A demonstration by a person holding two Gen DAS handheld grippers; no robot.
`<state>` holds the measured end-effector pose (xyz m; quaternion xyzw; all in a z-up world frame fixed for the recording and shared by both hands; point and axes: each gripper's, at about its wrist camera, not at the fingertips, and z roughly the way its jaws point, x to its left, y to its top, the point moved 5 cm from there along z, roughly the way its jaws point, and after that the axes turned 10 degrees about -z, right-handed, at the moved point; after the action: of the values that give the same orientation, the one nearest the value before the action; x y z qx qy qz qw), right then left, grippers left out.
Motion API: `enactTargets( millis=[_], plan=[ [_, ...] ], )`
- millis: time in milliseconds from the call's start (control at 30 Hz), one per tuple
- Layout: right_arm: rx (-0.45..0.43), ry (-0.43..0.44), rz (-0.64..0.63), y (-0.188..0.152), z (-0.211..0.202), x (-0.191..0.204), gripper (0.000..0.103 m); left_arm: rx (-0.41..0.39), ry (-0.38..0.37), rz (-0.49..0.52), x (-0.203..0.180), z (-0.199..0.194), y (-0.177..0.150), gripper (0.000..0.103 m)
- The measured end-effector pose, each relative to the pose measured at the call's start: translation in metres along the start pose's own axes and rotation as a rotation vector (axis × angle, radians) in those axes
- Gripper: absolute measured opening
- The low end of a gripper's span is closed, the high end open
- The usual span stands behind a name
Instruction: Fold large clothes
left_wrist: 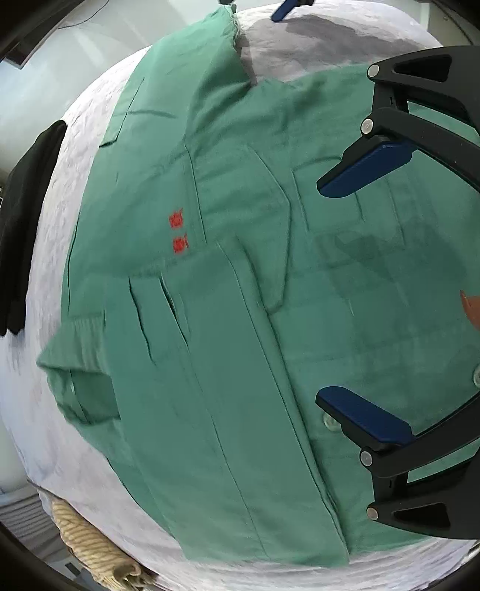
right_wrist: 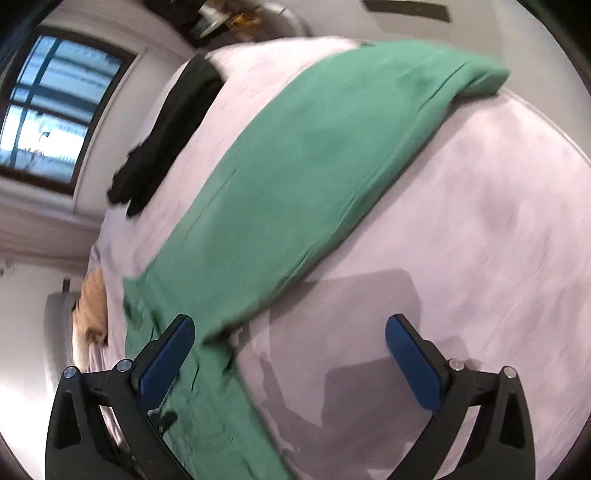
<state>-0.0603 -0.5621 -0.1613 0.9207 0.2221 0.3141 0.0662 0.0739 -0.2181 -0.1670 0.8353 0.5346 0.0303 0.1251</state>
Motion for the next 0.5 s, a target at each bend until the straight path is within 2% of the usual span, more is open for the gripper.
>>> enactTargets(
  millis=[200,367,433,467,500],
  plan=[
    [-0.136,0.065,0.184,0.057,-0.009,-0.047,0.103,0.021,-0.011,-0.006,-0.015,0.012,0.006,0.103],
    [-0.186,0.122,0.33,0.09,0.005,-0.071,0.103,0.016,-0.033,0.003,-0.029,0.015,0.008,0.103],
    [-0.19,0.145,0.375,0.095,0.012,-0.075,0.098,0.004,-0.036,0.0,-0.033,0.014,0.01,0.103],
    [-0.181,0.145,0.389,0.096,0.016,-0.076,0.08,-0.001,-0.033,0.0,-0.033,0.014,0.011,0.103],
    [-0.16,0.131,0.389,0.098,0.021,-0.076,0.035,-0.005,-0.032,0.001,-0.033,0.013,0.011,0.103]
  ],
)
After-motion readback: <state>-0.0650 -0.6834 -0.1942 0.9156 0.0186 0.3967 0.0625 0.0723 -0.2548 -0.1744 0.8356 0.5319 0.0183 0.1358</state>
